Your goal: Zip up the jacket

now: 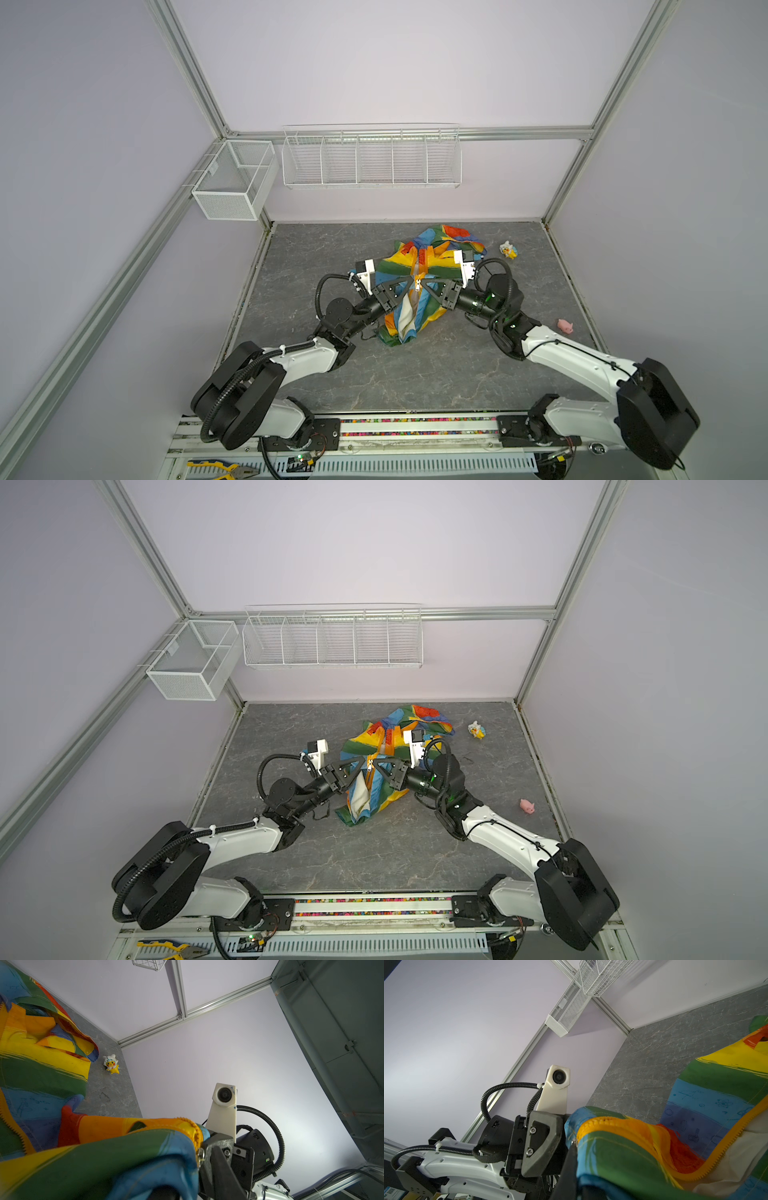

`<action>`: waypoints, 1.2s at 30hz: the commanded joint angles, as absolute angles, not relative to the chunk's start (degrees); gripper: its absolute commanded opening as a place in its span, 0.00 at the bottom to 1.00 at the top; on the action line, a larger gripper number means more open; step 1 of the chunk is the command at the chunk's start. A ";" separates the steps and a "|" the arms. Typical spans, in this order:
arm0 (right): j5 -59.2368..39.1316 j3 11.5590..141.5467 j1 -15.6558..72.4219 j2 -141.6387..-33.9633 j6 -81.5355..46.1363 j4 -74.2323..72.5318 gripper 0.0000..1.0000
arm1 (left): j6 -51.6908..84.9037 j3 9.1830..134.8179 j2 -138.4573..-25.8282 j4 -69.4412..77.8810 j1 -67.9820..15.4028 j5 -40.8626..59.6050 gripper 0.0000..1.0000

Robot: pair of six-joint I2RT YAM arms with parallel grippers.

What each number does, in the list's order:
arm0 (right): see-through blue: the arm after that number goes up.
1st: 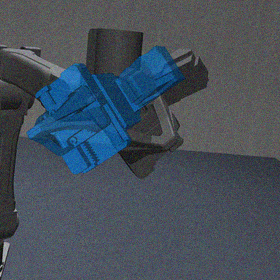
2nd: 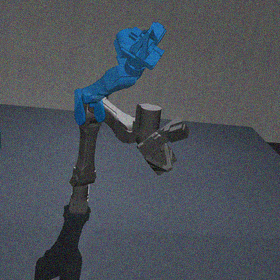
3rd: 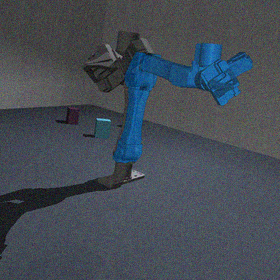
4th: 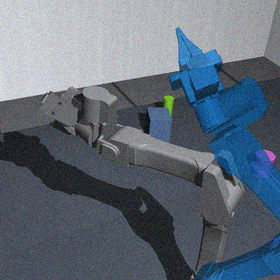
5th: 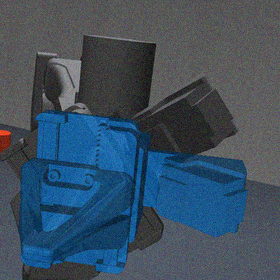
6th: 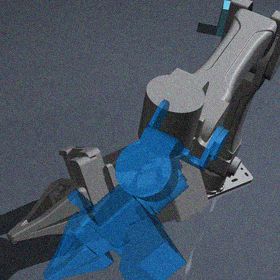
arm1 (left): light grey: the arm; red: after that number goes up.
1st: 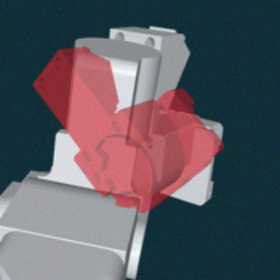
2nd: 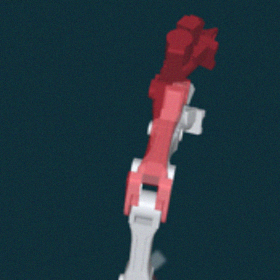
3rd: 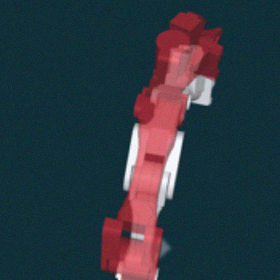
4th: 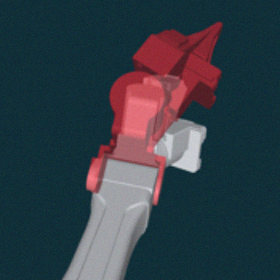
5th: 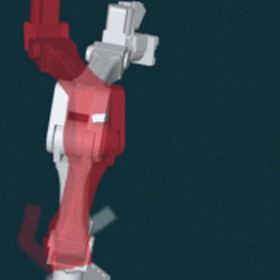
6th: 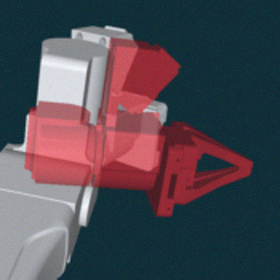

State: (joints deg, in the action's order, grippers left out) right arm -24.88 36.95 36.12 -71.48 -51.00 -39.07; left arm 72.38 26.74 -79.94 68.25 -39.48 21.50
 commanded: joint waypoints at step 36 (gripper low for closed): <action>-20.99 36.21 34.79 -75.48 -57.53 -45.15 0.06 | 67.76 25.28 -77.35 58.44 -39.88 25.48 0.00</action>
